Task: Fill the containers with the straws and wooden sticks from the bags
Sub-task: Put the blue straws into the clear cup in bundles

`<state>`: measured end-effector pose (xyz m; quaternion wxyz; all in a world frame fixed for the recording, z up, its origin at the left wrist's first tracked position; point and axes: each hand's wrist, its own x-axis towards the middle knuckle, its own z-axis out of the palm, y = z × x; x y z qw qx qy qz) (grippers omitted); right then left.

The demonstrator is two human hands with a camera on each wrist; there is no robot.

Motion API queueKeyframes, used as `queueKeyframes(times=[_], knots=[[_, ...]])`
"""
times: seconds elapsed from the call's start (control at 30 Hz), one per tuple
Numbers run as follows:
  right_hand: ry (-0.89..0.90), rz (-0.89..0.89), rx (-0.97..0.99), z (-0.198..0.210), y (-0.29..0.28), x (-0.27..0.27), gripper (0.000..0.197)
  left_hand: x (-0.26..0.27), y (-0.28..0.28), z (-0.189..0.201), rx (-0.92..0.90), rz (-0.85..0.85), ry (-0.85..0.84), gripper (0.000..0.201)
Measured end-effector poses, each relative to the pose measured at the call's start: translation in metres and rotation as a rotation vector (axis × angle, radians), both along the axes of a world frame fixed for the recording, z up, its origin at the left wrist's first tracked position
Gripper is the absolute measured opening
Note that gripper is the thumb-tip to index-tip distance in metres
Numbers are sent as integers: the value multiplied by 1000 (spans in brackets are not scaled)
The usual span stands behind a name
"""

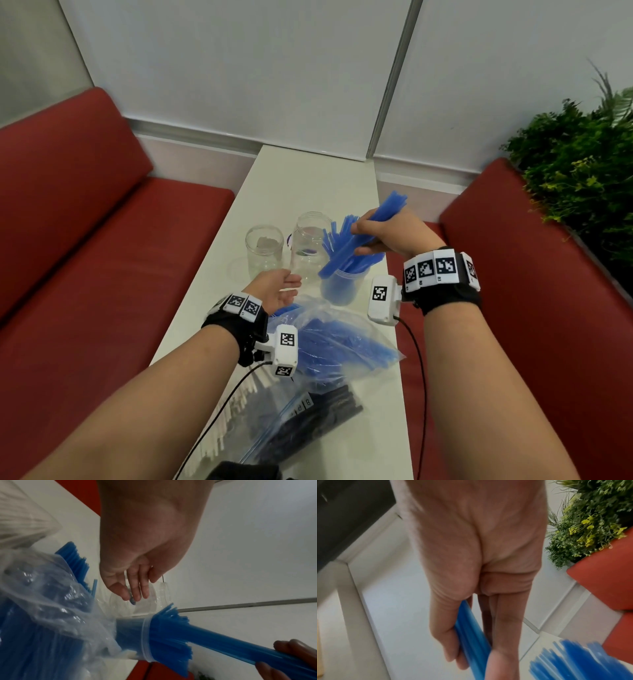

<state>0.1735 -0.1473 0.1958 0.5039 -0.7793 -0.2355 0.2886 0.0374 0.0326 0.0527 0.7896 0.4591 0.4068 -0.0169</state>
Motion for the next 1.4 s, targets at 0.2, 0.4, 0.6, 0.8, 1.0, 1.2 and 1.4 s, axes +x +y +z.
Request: queueKeyframes(times=[0.2, 0.4, 0.6, 0.8, 1.0, 1.2, 1.4], knots=[[-69, -164, -36, -17, 2, 34, 20, 3, 11, -30, 346, -75, 156, 10], [-125, -246, -133, -45, 18, 53, 14, 9, 15, -48, 900, -614, 143, 25], [-146, -256, -214, -95, 30, 46, 23, 13, 15, -64, 1261, -1154, 151, 33], [-507, -314, -132, -101, 36, 46, 43, 19, 16, -82, 1459, -1425, 154, 38], [-835, -217, -75, -120, 52, 31, 45, 24, 8, -87, 1677, -1518, 232, 35], [-720, -52, -523, -146, 52, 22, 68, 28, 5, -77, 1723, -1553, 274, 24], [-796, -348, 51, -124, 47, 4, 40, 25, 5, -67, 1704, -1518, 319, 24]])
